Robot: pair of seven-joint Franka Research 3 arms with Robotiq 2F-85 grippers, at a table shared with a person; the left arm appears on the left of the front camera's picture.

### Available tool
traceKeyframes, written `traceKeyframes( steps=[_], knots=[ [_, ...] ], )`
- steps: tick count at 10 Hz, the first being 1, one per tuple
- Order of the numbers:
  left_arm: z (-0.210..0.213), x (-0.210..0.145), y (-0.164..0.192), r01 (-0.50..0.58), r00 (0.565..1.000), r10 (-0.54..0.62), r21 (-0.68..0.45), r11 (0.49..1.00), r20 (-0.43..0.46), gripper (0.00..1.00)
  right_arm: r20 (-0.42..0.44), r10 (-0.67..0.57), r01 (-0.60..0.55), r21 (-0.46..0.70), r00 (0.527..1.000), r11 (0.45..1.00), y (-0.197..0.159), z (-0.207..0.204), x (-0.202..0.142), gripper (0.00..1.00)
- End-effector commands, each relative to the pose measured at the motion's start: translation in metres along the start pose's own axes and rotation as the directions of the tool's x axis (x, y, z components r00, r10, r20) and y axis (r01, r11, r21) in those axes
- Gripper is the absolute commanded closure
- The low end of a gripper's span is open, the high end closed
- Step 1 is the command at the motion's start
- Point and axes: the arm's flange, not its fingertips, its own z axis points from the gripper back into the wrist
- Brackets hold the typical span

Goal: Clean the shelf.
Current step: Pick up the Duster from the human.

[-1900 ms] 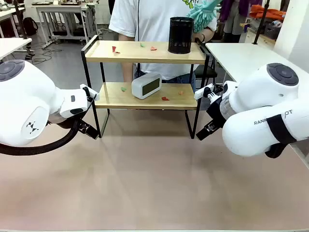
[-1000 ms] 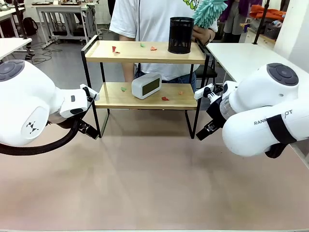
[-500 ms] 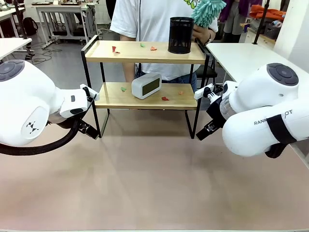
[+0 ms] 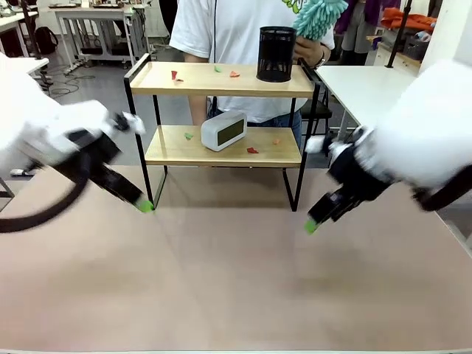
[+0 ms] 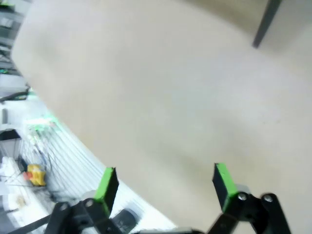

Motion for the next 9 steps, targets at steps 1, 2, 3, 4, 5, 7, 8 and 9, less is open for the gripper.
traceKeyframes(
  steps=[1, 2, 3, 4, 5, 7, 8, 9],
  knots=[
    [0.087, -0.108, 0.029, -0.08, 0.983, 0.092, -0.08, 0.994, 0.157, 0.0, 0.296, -0.264, 0.172, 0.304, 0.918, 0.937, -0.046, 0.094, -0.127, 0.0],
    [0.121, -0.152, 0.052, 0.044, 0.972, 0.016, -0.244, 0.969, 0.235, 0.0, 0.367, -0.362, 0.161, 0.477, 0.857, 0.864, -0.08, 0.124, -0.173, 0.0],
    [0.147, -0.199, 0.081, -0.039, 0.928, 0.144, -0.295, 0.955, 0.343, 0.0, 0.418, -0.48, 0.164, 0.598, 0.772, 0.784, -0.121, 0.148, -0.221, 0.0],
    [0.16, -0.245, 0.108, -0.098, 0.867, 0.235, -0.311, 0.945, 0.439, 0.0, 0.441, -0.606, 0.181, 0.69, 0.662, 0.701, -0.161, 0.162, -0.264, 0.0],
    [0.157, -0.287, 0.138, -0.183, 0.766, 0.375, -0.382, 0.906, 0.522, 0.0, 0.482, -0.727, 0.272, 0.708, 0.489, 0.652, -0.205, 0.159, -0.302, 0.0],
    [0.119, -0.332, 0.172, -0.241, 0.561, 0.58, -0.555, 0.797, 0.59, 0.0, 0.451, -0.825, 0.21, 0.819, 0.339, 0.534, -0.241, 0.124, -0.334, 0.0],
    [0.105, -0.333, 0.179, -0.284, 0.538, 0.641, -0.598, 0.749, 0.547, 0.0, 0.423, -0.848, 0.219, 0.838, 0.32, 0.501, -0.243, 0.108, -0.334, 0.0],
    [0.096, -0.325, 0.183, -0.327, 0.512, 0.698, -0.638, 0.697, 0.5, 0.0, 0.429, -0.854, 0.299, 0.807, 0.293, 0.509, -0.238, 0.1, -0.327, 0.0]
  ],
)
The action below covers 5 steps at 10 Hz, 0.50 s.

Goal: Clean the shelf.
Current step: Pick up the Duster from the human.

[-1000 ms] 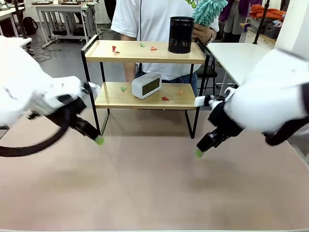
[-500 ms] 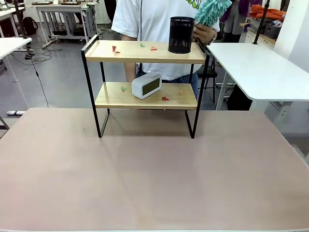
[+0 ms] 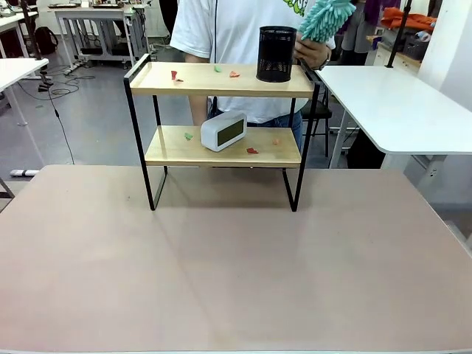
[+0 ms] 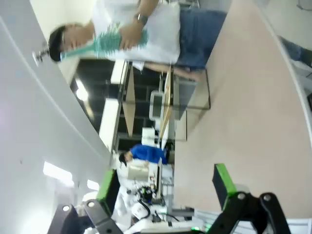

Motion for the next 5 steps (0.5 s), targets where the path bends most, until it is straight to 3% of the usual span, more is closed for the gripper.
traceKeyframes(
  steps=[1, 5],
  knots=[
    [0.0167, -0.0026, -0.0196, 0.086, 0.996, -0.085, 0.021, 0.996, -0.023, 0.0, -0.068, 0.056, -0.057, -0.014, 0.996, 0.998, 0.0258, -0.0017, -0.0051, 0.0],
    [0.0167, -0.0026, -0.0196, 0.086, 0.996, -0.085, 0.021, 0.996, -0.023, 0.0, -0.068, 0.056, -0.057, -0.014, 0.996, 0.998, 0.0258, -0.0017, -0.0051, 0.0]
  ],
)
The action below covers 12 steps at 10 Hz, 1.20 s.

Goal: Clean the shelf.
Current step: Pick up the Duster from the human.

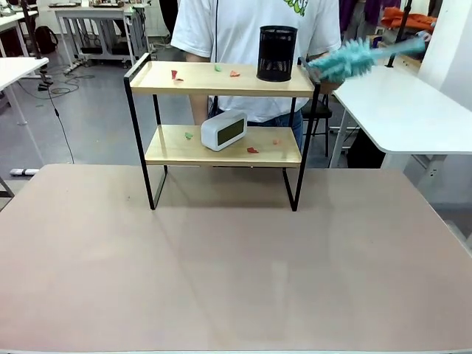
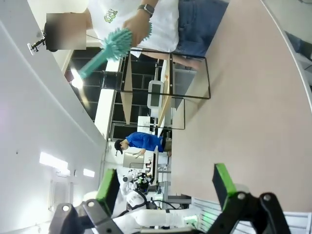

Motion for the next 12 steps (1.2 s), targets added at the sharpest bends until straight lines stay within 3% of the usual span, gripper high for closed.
traceKeyframes(
  steps=[1, 7, 8, 10, 12],
  knots=[
    [-0.006, -0.001, -0.005, 0.024, 1.0, -0.024, 0.0, 1.0, 0.012, 0.0, 0.023, 0.031, -0.032, 0.008, 0.999, 0.999, 0.003, 0.002, -0.008, 0.0],
    [-0.006, -0.001, -0.005, 0.024, 1.0, -0.024, 0.0, 1.0, 0.012, 0.0, 0.008, 0.002, -0.002, -0.003, 1.0, 1.0, 0.0, 0.002, -0.001, 0.0],
    [-0.006, -0.001, -0.005, 0.024, 1.0, -0.024, 0.0, 1.0, 0.012, 0.0, -0.042, 0.043, -0.046, -0.085, 0.998, 0.995, 0.015, -0.016, 0.002, 0.0],
    [-0.006, -0.001, -0.005, 0.024, 1.0, -0.024, 0.0, 1.0, 0.012, 0.0, -0.073, 0.084, -0.094, -0.148, 0.994, 0.985, 0.077, -0.043, 0.019, 0.0],
    [-0.006, -0.001, -0.005, 0.024, 1.0, -0.024, 0.0, 1.0, 0.012, 0.0, -0.16, 0.143, -0.169, -0.16, 0.977, 0.973, 0.117, -0.094, 0.022, 0.0]
  ],
)
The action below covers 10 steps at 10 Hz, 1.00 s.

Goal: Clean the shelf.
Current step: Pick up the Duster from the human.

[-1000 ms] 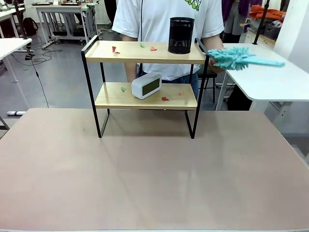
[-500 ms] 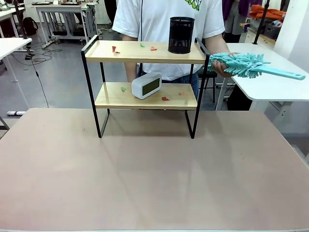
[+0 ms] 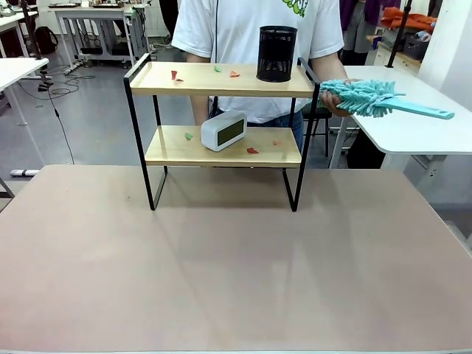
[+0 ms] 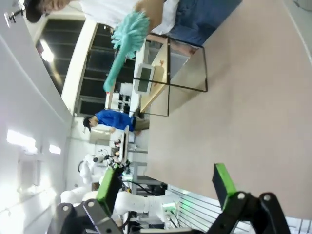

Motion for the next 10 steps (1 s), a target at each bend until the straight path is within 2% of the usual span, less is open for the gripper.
traceKeyframes(
  steps=[1, 2, 3, 7, 8, 9, 10],
  knots=[
    [0.0, -0.001, 0.001, 0.031, 0.999, -0.031, -0.019, 0.999, 0.026, 0.0, 0.018, 0.025, -0.025, -0.002, 1.0, 1.0, 0.034, -0.043, 0.01, 0.0],
    [0.0, -0.001, 0.001, 0.031, 0.999, -0.031, -0.019, 0.999, 0.026, 0.0, 0.024, 0.019, -0.02, 0.052, 1.0, 0.998, 0.043, -0.061, 0.011, 0.0],
    [0.0, -0.001, 0.001, 0.031, 0.999, -0.031, -0.019, 0.999, 0.026, 0.0, -0.016, 0.029, -0.029, -0.008, 0.999, 1.0, 0.027, -0.02, 0.007, 0.0],
    [0.0, -0.001, 0.001, 0.031, 0.999, -0.031, -0.019, 0.999, 0.026, 0.0, -0.009, 0.023, -0.023, -0.003, 1.0, 1.0, 0.032, -0.03, 0.006, 0.0],
    [0.0, -0.001, 0.001, 0.031, 0.999, -0.031, -0.019, 0.999, 0.026, 0.0, -0.159, 0.053, -0.062, -0.05, 0.986, 0.997, 0.046, -0.061, 0.03, 0.0],
    [0.0, -0.001, 0.001, 0.031, 0.999, -0.031, -0.019, 0.999, 0.026, 0.0, -0.196, 0.078, -0.107, -0.142, 0.978, 0.984, 0.067, -0.085, 0.052, 0.0],
    [0.0, -0.001, 0.001, 0.031, 0.999, -0.031, -0.019, 0.999, 0.026, 0.0, -0.245, 0.092, -0.131, -0.151, 0.965, 0.98, 0.083, -0.102, 0.082, 0.0]
  ],
)
